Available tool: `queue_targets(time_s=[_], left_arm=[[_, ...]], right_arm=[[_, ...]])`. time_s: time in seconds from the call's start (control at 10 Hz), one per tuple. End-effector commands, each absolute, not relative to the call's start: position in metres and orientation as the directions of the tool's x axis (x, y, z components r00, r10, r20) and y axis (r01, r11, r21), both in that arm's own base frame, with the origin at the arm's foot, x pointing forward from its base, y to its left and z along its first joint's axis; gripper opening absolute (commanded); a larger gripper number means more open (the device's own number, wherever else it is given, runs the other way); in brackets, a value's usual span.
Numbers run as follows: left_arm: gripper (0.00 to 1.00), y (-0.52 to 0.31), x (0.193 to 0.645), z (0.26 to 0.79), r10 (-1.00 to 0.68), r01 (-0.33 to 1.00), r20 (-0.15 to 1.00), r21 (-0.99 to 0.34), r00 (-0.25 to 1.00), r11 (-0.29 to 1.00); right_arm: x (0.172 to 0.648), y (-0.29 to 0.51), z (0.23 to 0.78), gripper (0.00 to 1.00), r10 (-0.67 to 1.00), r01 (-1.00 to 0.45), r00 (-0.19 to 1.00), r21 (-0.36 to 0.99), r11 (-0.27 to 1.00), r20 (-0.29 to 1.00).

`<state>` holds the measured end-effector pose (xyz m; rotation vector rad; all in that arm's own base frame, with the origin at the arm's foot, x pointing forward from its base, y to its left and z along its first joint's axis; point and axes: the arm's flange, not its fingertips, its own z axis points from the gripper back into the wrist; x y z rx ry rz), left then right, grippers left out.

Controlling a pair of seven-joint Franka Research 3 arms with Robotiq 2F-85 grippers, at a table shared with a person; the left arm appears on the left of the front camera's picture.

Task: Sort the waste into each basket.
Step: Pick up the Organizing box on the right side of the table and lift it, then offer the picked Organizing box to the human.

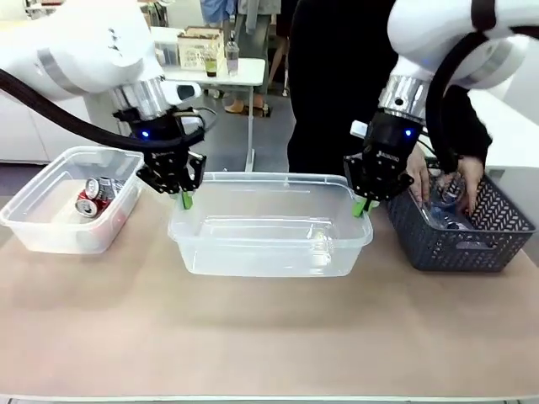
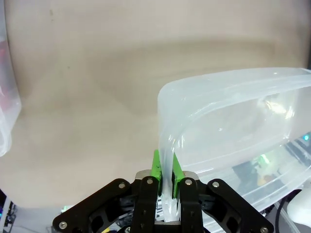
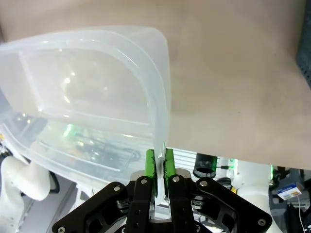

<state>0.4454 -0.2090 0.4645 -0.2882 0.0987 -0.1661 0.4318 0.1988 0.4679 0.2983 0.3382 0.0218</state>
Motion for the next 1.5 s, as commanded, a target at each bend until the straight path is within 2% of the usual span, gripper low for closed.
queue_targets(time_s=[0.0, 1.4], left_arm=[[0.00, -0.1975, 0.4407, 0.4698, -0.163, 0.132, -0.087, -0.284, 0.983, 0.950], [0.00, -0.1975, 0.4407, 0.4698, -0.163, 0.132, -0.087, -0.284, 0.983, 0.950]], right_arm=[[0.4270, 0.1996, 0.4768, 0.00, 0.089, 0.006, 0.947, 0.293, 0.956, -0.309], [0.4270, 0.1996, 0.4768, 0.00, 0.089, 0.006, 0.947, 0.293, 0.956, -0.309]])
